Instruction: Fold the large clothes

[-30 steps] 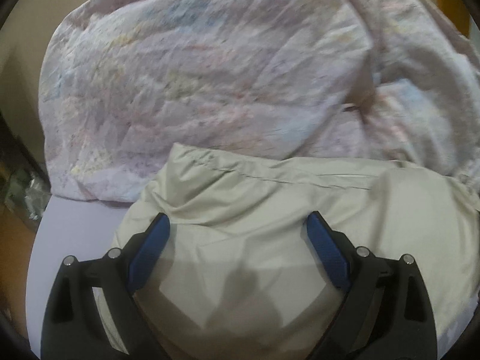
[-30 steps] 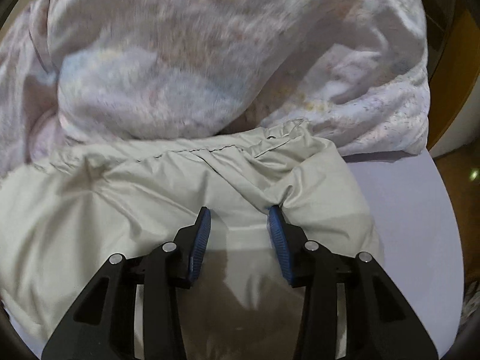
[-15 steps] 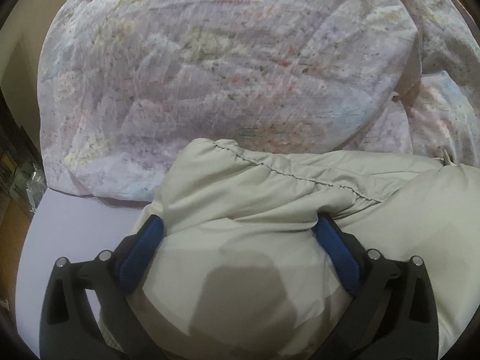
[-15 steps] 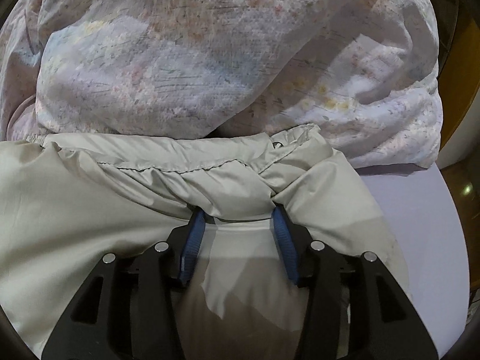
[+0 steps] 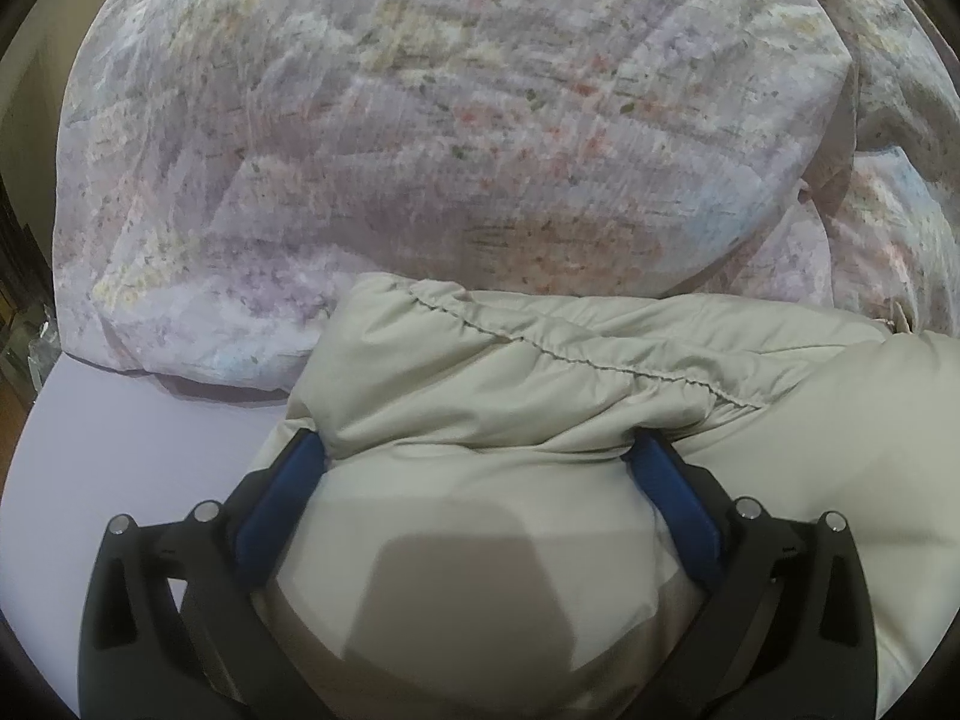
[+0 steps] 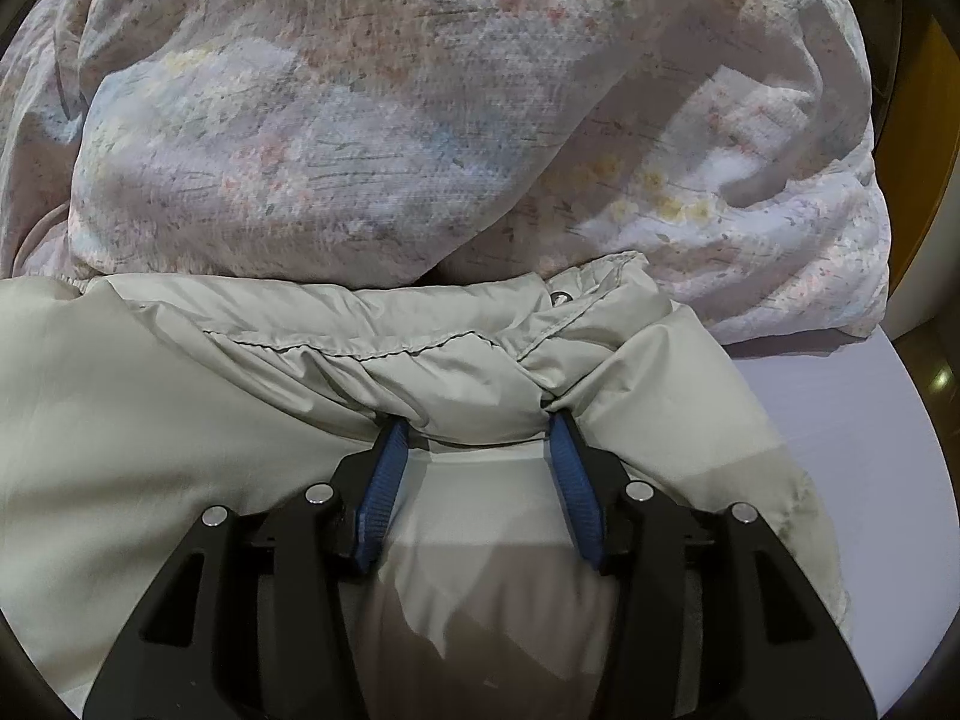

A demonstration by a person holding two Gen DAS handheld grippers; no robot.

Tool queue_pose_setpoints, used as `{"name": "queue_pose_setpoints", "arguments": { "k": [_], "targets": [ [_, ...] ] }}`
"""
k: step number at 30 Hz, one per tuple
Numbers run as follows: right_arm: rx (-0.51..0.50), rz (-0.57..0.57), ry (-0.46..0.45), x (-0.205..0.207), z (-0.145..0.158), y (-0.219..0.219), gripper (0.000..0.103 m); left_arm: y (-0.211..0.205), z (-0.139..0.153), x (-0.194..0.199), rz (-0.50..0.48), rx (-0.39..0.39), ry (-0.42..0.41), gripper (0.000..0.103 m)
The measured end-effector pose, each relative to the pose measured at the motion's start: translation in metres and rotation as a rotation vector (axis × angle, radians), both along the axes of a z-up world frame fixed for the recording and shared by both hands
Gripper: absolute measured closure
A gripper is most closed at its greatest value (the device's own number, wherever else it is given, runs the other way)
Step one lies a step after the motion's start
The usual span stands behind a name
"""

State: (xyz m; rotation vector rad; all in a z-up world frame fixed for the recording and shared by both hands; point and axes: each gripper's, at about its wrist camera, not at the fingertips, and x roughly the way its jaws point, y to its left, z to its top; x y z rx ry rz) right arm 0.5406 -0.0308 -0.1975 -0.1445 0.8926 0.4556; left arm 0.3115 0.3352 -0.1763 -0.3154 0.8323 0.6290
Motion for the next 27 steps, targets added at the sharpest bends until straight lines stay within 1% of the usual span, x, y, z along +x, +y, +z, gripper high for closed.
{"name": "queue_pose_setpoints", "arguments": {
  "k": [3, 5, 11, 13, 15, 20, 23, 25, 26, 27],
  "targets": [
    [0.009, 0.004, 0.003, -0.003, -0.007, 0.002, 0.051, 0.008, -0.011, 0.0, -0.002, -0.012, -0.003, 0.002],
    [0.012, 0.005, 0.005, 0.0, -0.007, 0.004, 0.051, 0.008, -0.022, 0.003, -0.004, -0.021, -0.004, 0.002],
    [0.025, 0.006, 0.016, 0.0, -0.013, 0.005, 0.051, 0.025, -0.04, 0.006, -0.01, -0.053, -0.009, 0.002],
    [0.028, 0.004, 0.019, -0.002, -0.013, 0.002, 0.051, 0.03, -0.047, 0.008, -0.01, -0.062, -0.008, 0.002],
    [0.026, 0.006, 0.02, 0.005, -0.009, 0.004, 0.051, 0.034, -0.052, 0.01, -0.009, -0.065, -0.006, 0.002],
    [0.002, 0.005, 0.015, 0.011, -0.006, 0.008, 0.051, 0.037, -0.056, 0.015, -0.006, -0.053, 0.007, 0.002],
    [-0.04, 0.007, 0.017, 0.014, -0.005, 0.015, 0.05, 0.038, -0.054, 0.019, -0.001, -0.017, 0.043, 0.002],
    [-0.079, -0.004, 0.044, 0.014, 0.001, 0.016, 0.045, 0.032, -0.049, 0.02, 0.013, 0.006, 0.089, 0.002],
    [-0.073, -0.015, 0.072, 0.013, 0.006, 0.012, 0.044, 0.03, -0.045, 0.016, 0.018, 0.004, 0.11, 0.002],
    [-0.053, -0.024, 0.092, 0.01, 0.013, 0.006, 0.037, 0.028, -0.041, 0.011, 0.009, 0.002, 0.116, 0.002]
  ]
}}
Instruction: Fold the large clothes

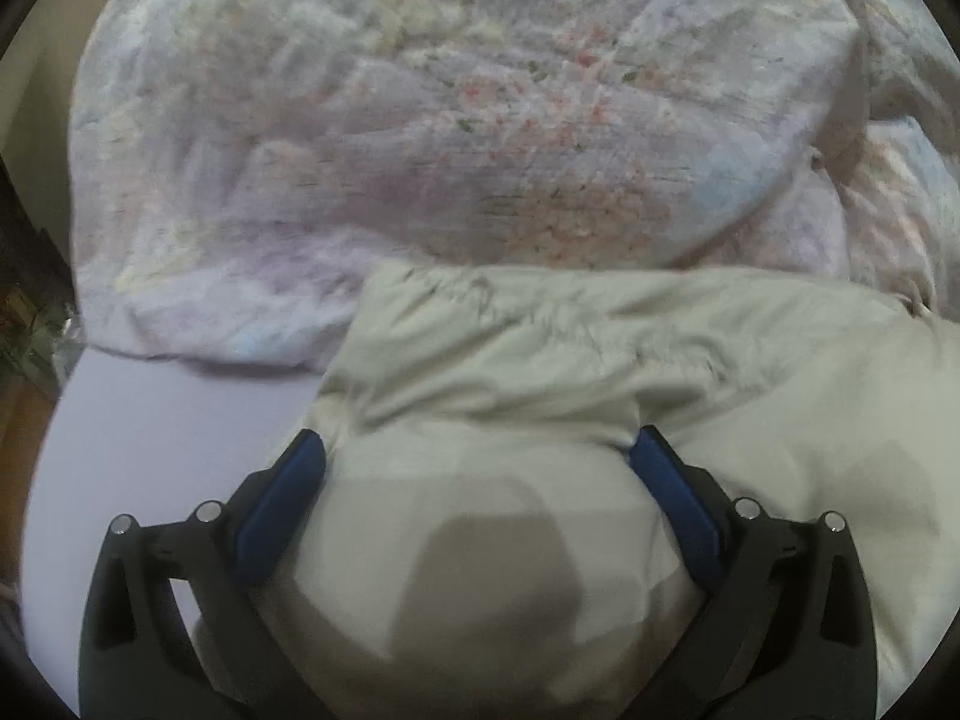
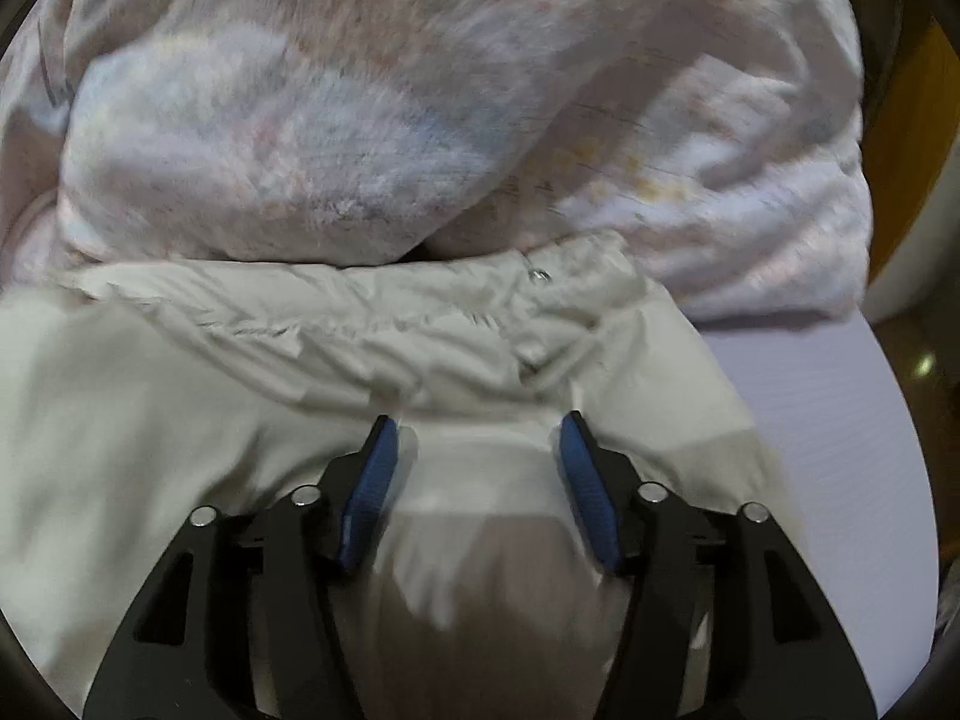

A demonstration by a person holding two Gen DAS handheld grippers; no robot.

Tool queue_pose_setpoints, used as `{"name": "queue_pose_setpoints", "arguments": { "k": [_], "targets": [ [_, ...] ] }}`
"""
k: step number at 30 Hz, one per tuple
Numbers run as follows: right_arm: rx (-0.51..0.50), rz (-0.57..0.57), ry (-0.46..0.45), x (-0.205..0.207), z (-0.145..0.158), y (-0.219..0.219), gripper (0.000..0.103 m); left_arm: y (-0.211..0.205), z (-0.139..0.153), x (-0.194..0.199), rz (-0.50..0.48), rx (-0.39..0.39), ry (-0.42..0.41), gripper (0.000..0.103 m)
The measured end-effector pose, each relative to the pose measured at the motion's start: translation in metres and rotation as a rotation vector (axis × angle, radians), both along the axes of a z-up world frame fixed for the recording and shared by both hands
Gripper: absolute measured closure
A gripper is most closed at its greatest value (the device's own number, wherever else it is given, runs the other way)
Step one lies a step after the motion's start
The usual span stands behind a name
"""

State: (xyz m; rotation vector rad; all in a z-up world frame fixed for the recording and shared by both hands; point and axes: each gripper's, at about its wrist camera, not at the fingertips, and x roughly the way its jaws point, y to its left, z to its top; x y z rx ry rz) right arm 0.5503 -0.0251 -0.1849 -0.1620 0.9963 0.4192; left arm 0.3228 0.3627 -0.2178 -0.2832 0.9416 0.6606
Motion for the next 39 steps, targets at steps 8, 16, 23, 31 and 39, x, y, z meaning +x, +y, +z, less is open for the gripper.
{"name": "queue_pose_setpoints", "arguments": {
  "k": [8, 16, 23, 31, 39],
  "targets": [
    [0.138, -0.202, 0.167, -0.029, 0.032, -0.086, 0.023, -0.004, 0.029, -0.075, -0.001, -0.17, -0.027, 0.002],
    [0.297, -0.448, 0.365, -0.047, 0.004, -0.157, 0.022, 0.005, 0.014, -0.151, 0.17, -0.361, -0.053, 0.003],
    [0.465, -0.491, 0.544, -0.05, -0.037, -0.163, 0.023, -0.017, 0.007, -0.168, 0.235, -0.539, -0.123, 0.003],
    [0.624, -0.541, 0.607, -0.047, -0.057, -0.161, 0.051, -0.01, -0.013, -0.15, 0.354, -0.698, -0.229, 0.028],
    [0.733, -0.574, 0.607, -0.057, -0.038, -0.165, 0.08, -0.004, -0.013, -0.158, 0.448, -0.787, -0.392, 0.07]
  ]
}}
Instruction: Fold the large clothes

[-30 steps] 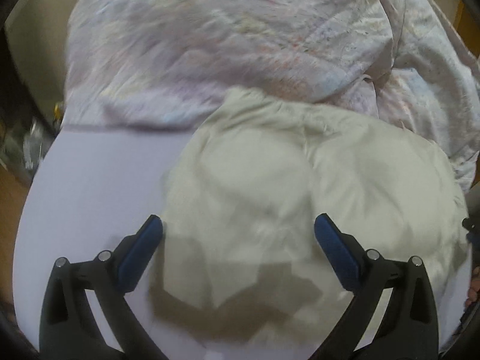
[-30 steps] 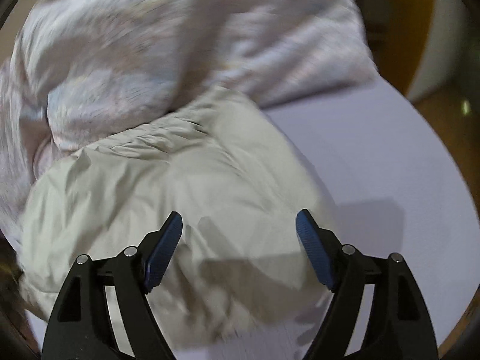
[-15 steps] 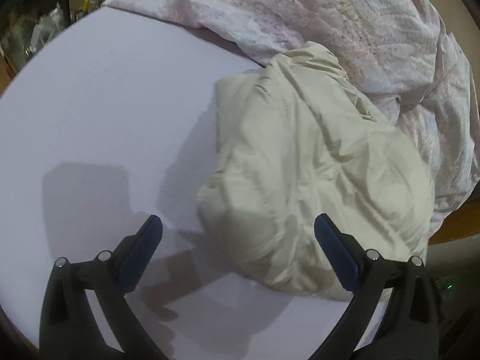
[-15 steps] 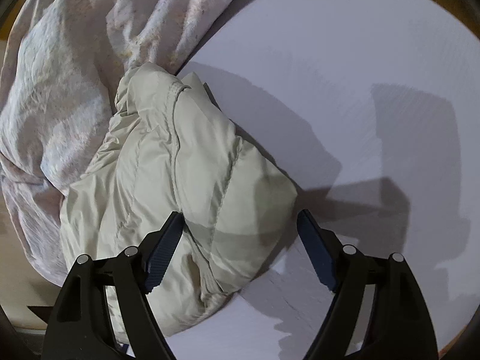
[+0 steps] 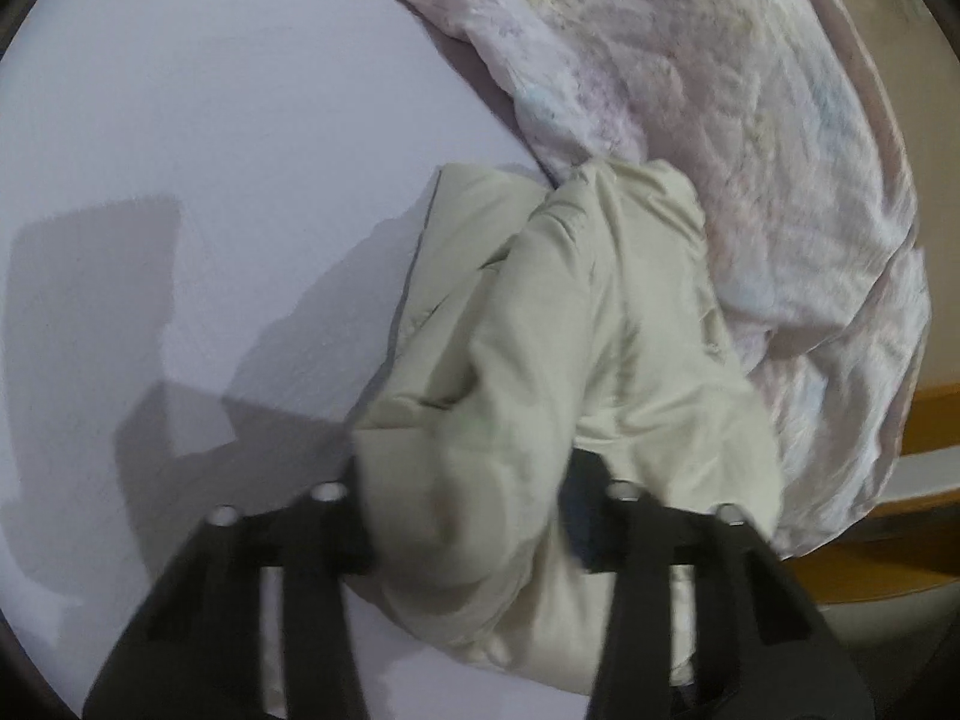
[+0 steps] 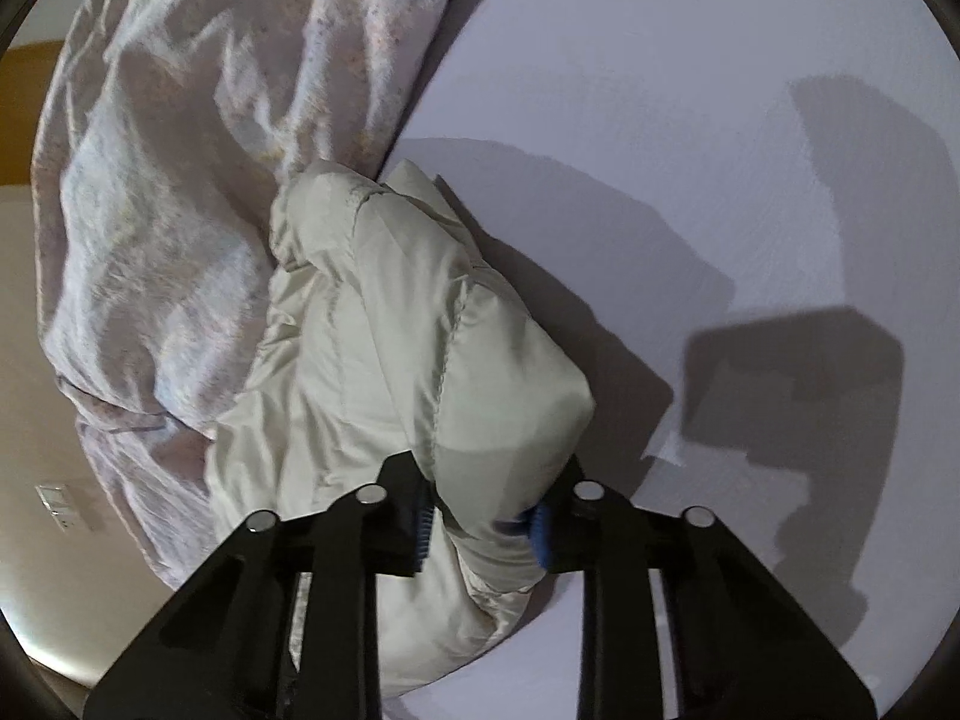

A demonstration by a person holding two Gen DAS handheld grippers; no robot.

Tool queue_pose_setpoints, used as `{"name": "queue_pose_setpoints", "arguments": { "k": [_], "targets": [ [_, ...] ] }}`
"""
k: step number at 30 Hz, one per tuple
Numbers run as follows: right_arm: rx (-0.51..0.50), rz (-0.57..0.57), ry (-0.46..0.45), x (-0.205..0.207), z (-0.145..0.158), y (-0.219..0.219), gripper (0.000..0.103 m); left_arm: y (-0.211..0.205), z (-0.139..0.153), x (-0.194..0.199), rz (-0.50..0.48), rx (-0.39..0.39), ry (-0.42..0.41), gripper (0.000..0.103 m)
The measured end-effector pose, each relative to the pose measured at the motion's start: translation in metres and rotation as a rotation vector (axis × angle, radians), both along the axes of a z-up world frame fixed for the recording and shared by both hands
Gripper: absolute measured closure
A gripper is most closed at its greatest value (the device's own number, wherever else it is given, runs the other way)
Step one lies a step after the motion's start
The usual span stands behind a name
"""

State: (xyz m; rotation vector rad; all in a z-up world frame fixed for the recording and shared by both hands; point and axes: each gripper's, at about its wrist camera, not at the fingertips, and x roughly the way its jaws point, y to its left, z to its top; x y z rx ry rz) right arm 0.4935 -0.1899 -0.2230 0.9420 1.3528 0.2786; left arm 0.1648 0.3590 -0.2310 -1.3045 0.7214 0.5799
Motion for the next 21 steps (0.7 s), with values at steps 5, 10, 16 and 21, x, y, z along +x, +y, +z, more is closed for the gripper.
{"name": "queue_pose_setpoints", "arguments": {
  "k": [5, 10, 16, 21],
  "targets": [
    [0.054, -0.013, -0.024, -0.01, 0.023, -0.008, 0.083, 0.0, 0.022, -0.012, -0.026, 0.024, -0.061, 0.081],
    [0.089, 0.032, -0.013, -0.032, 0.032, -0.005, 0.083, -0.002, 0.051, -0.044, -0.047, 0.076, -0.086, 0.081],
    [0.095, 0.121, 0.049, -0.094, 0.029, -0.008, 0.083, -0.001, 0.054, -0.118, -0.022, 0.072, -0.053, 0.081],
    [0.095, 0.155, 0.078, -0.133, 0.026, -0.014, 0.083, -0.007, 0.048, -0.174, 0.027, 0.048, -0.038, 0.081]
  ]
}}
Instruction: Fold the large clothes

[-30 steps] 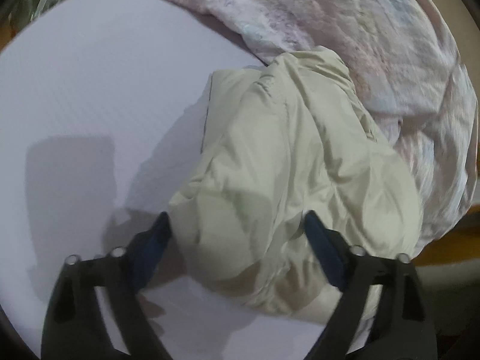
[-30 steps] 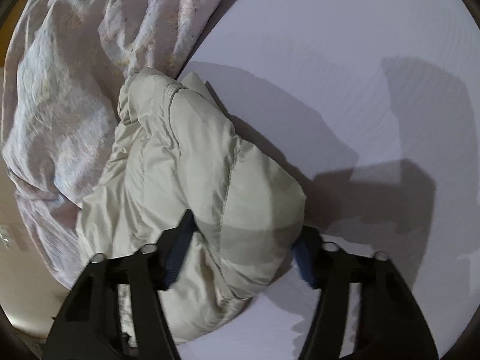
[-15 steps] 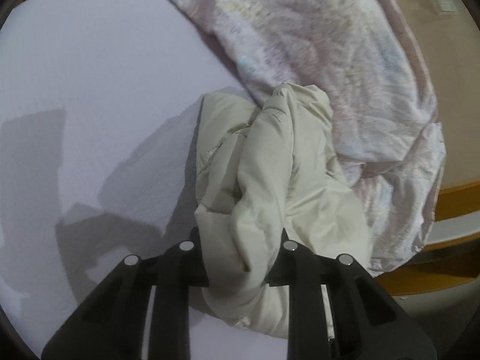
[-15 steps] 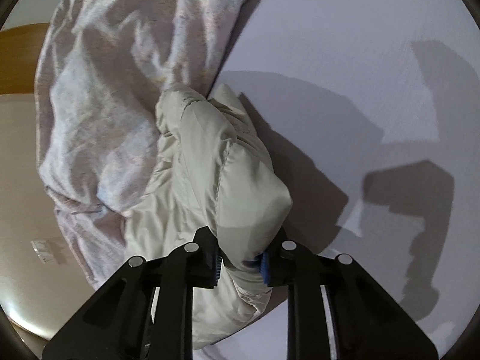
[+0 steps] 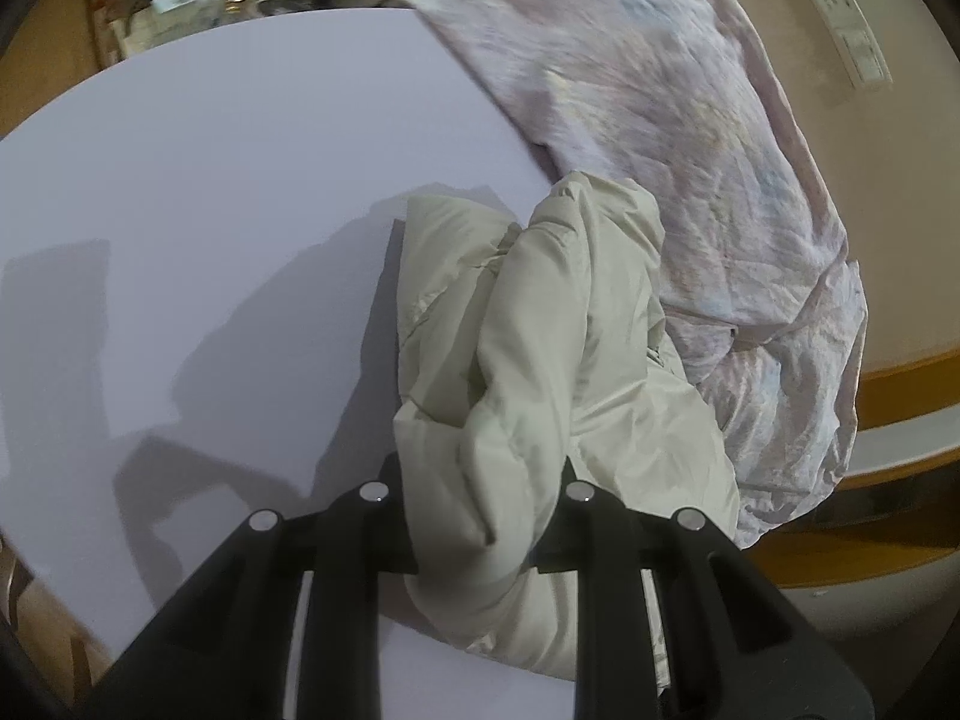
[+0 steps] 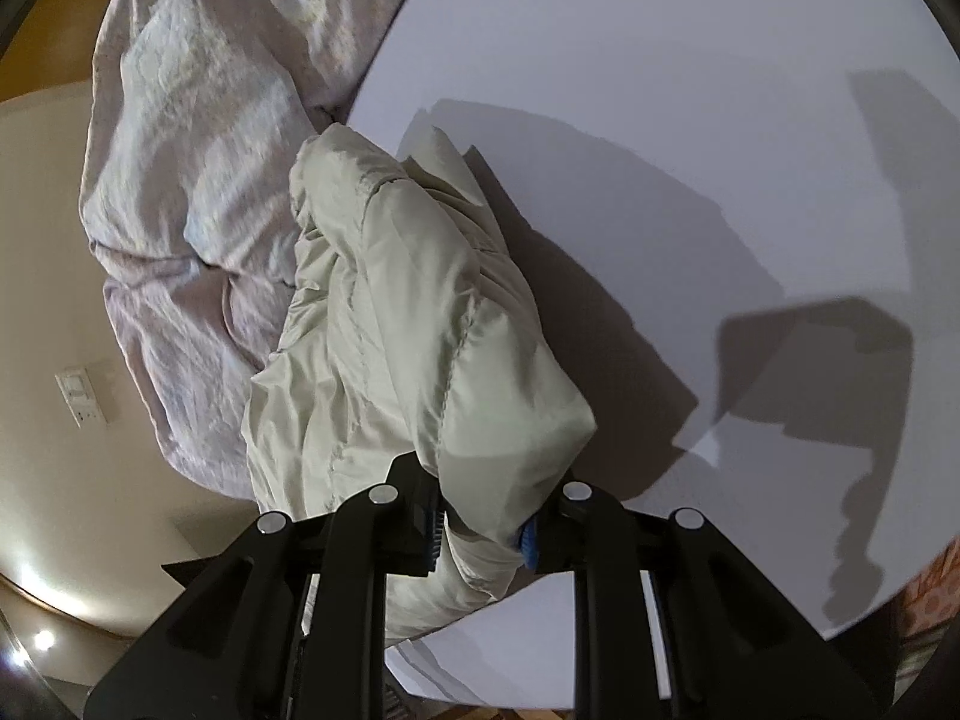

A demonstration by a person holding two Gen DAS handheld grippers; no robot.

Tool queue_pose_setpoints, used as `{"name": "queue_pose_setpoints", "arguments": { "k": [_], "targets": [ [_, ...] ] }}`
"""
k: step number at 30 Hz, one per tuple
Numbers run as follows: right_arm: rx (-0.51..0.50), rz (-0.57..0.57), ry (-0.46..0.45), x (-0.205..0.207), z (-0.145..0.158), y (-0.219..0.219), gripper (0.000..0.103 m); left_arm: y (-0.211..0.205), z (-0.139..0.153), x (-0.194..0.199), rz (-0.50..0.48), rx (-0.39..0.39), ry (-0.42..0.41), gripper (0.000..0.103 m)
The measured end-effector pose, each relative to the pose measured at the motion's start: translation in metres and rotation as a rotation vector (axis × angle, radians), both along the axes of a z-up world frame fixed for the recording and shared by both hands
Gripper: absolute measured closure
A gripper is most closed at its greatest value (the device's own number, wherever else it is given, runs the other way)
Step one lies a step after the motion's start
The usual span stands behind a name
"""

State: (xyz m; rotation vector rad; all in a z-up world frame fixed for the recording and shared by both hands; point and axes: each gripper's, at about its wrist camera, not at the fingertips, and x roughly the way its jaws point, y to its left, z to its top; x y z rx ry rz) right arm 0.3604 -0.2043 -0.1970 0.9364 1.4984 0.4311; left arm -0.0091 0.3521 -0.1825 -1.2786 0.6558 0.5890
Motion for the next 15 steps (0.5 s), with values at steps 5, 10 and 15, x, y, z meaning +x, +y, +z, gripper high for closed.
{"name": "queue_pose_setpoints", "arguments": {
  "k": [5, 10, 15],
  "targets": [
    [-0.114, 0.097, -0.076, -0.006, 0.014, 0.009, 0.077, -0.006, -0.01, -0.018, 0.019, -0.003, 0.013, 0.077],
    [-0.305, 0.184, -0.182, -0.004, 0.041, 0.009, 0.056, -0.006, -0.016, -0.024, 0.049, -0.017, 0.038, 0.047],
    [-0.515, 0.133, -0.36, -0.006, 0.076, 0.002, 0.048, -0.008, -0.018, -0.032, 0.041, -0.014, 0.041, 0.032]
  ]
}}
